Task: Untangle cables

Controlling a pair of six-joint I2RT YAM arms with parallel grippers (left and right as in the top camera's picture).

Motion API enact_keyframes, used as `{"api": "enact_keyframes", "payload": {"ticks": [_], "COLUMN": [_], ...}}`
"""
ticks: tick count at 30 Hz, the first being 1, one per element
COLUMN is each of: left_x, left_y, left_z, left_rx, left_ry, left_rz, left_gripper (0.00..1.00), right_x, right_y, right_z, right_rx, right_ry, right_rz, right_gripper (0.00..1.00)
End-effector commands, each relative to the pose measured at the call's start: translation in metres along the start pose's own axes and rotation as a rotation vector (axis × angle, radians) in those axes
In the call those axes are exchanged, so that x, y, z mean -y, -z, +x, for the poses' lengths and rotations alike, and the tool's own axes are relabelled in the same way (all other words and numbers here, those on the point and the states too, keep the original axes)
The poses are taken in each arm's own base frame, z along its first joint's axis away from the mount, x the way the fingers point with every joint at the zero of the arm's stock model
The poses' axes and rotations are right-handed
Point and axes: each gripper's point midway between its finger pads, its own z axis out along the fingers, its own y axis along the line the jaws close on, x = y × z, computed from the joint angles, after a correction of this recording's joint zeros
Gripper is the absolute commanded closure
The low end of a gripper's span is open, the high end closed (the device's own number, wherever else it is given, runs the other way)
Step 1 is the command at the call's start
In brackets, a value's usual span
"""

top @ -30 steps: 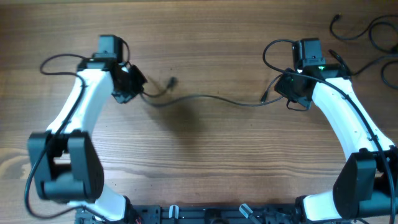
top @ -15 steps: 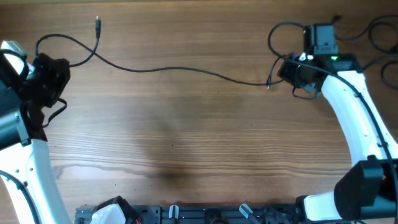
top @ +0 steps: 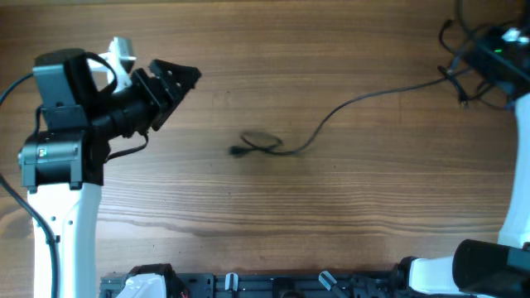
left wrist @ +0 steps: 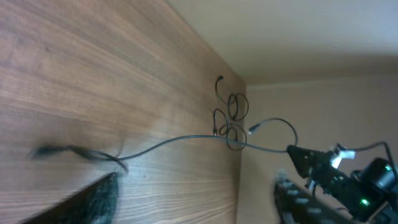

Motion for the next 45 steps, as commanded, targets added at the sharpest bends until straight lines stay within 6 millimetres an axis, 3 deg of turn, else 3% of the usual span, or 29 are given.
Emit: {"api": "enact_keyframes", "payload": {"ticks": [1, 5, 8, 12, 19, 23, 26, 28, 29, 30, 32, 35, 39, 42, 45], "left_x": [-0.004, -0.015, -0.03, -0.036, -0.04, -0.045, -0.052, -0.054, -0.056, -0.058, -0.061, -0.062, -0.062, -0.062, -0.062], "left_y": [-0.002, -0.001, 0.001, 0.002, -0.001, -0.007, -0.013, -0.016, -0.017, -0.02, -0.022, -0.023, -0.023, -0.023, -0.023], "left_z": [0.002, 0.002, 0.003, 0.005, 0.005, 0.003, 0.002, 0.001, 0.001, 0.001, 0.0, 0.0, 0.0, 0.0, 0.0], "left_rx": [0.024, 0.036, 0.045, 0.046, 0.038, 0.023, 0.008, 0.001, -0.003, -0.009, -0.015, -0.018, -0.018, -0.018, -0.018], "left_ry": [-0.027, -0.005, 0.022, 0.036, 0.044, 0.058, 0.073, 0.079, 0.082, 0.088, 0.094, 0.097, 0.097, 0.096, 0.097], "left_rz": [-0.05, -0.107, -0.177, -0.21, -0.218, -0.232, -0.246, -0.252, -0.256, -0.261, -0.267, -0.269, -0.269, -0.269, -0.269], "left_gripper": [0.12, 0.03, 0.0, 0.0, 0.0, 0.0, 0.0, 0.0, 0.0, 0.0, 0.0, 0.0, 0.0, 0.0, 0.0], "right_x": [0.045, 0.081, 0.126, 0.172, 0.219, 0.258, 0.284, 0.29, 0.291, 0.292, 0.288, 0.268, 0.234, 0.184, 0.134], "right_y": [0.016, 0.02, 0.034, 0.048, 0.064, 0.056, 0.028, 0.018, 0.013, 0.008, -0.005, -0.029, -0.051, -0.063, -0.055], "right_z": [-0.03, -0.056, -0.08, -0.098, -0.135, -0.124, -0.112, -0.108, -0.107, -0.105, -0.1, -0.088, -0.062, -0.025, 0.02], "right_rx": [0.079, 0.158, 0.275, 0.381, 0.534, 0.494, 0.396, 0.369, 0.36, 0.345, 0.312, 0.229, 0.077, -0.118, -0.349], "right_ry": [-0.019, -0.027, -0.075, -0.264, -0.332, -0.342, -0.303, -0.302, -0.301, -0.298, -0.292, -0.282, -0.278, -0.307, -0.366], "right_rz": [0.079, 0.15, 0.351, 0.457, 0.507, 0.712, 0.819, 0.83, 0.832, 0.833, 0.789, 0.63, 0.416, 0.138, -0.095], "right_gripper": [0.96, 0.96, 0.96, 0.96, 0.95, 0.95, 0.96, 0.96, 0.92, 0.75, 0.26, 0.02, 0.01, 0.0, 0.0]}}
